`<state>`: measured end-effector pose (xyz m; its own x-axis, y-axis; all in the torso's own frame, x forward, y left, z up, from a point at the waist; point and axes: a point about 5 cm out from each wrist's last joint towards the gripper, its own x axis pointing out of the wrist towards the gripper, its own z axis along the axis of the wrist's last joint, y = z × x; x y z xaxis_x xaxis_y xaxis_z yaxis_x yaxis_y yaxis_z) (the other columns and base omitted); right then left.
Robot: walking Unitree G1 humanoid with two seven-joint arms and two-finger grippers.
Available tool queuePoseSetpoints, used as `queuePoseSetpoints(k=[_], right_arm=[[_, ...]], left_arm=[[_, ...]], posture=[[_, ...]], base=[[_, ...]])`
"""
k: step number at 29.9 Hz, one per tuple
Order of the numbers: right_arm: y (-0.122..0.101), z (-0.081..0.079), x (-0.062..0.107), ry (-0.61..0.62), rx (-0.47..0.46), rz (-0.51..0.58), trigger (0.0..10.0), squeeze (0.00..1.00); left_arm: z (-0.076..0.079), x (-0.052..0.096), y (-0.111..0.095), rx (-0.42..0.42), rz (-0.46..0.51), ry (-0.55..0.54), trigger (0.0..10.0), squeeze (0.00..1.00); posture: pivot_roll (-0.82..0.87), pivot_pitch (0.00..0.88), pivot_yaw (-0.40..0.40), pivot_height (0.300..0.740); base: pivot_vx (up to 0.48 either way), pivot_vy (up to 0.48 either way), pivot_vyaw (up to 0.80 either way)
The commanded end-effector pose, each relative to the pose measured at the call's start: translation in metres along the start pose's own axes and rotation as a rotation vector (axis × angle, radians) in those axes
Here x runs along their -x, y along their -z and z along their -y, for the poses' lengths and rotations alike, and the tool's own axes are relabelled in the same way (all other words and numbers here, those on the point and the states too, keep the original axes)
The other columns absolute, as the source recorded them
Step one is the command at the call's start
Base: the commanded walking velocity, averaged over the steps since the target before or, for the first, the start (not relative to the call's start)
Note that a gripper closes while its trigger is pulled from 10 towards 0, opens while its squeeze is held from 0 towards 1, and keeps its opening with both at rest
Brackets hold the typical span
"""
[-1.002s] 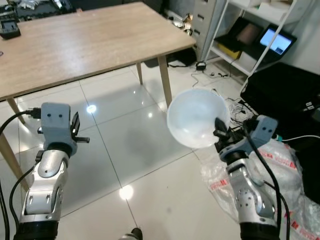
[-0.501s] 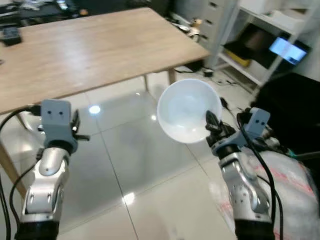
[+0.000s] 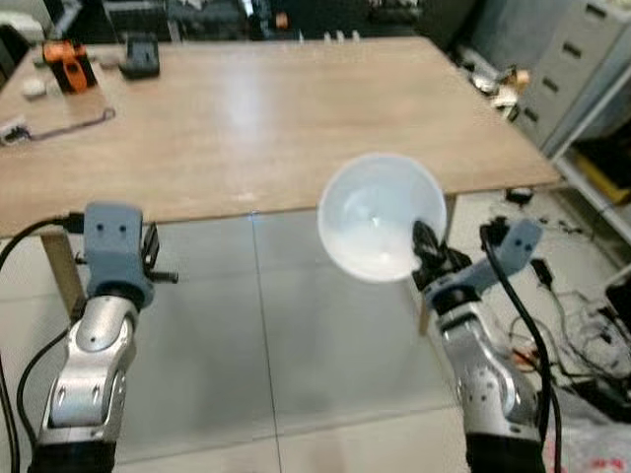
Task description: Setting the table
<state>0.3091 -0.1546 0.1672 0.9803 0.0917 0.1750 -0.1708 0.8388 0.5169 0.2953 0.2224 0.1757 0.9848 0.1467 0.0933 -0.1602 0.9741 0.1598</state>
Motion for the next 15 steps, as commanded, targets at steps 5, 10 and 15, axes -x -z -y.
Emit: queuePoseSetpoints(k=[5, 10, 15], right_arm=[[-0.002, 0.0, 0.003, -0.016, 0.002, 0.001, 10.0, 0.0], [-0.006, -0.01, 0.001, -0.062, -0.001, 0.005, 10.0, 0.0], [-0.007, -0.021, -0.002, -0.119, 0.017, -0.019, 10.0, 0.0]], left_arm=[[0.002, 0.003, 0.002, 0.0, -0.015, 0.004, 10.0, 0.0], [0.0, 0.003, 0.0, -0.003, -0.011, 0.002, 10.0, 0.0], [-0.004, 0.002, -0.007, -0.014, 0.014, 0.0, 10.0, 0.0]], posture=[[0.02, 0.061, 0.053, 0.74], [0.03, 0.063, 0.055, 0.74], [0.03, 0.063, 0.055, 0.74]], base=[[0.48, 0.0, 0.0], [0.48, 0.0, 0.0], [0.48, 0.0, 0.0]])
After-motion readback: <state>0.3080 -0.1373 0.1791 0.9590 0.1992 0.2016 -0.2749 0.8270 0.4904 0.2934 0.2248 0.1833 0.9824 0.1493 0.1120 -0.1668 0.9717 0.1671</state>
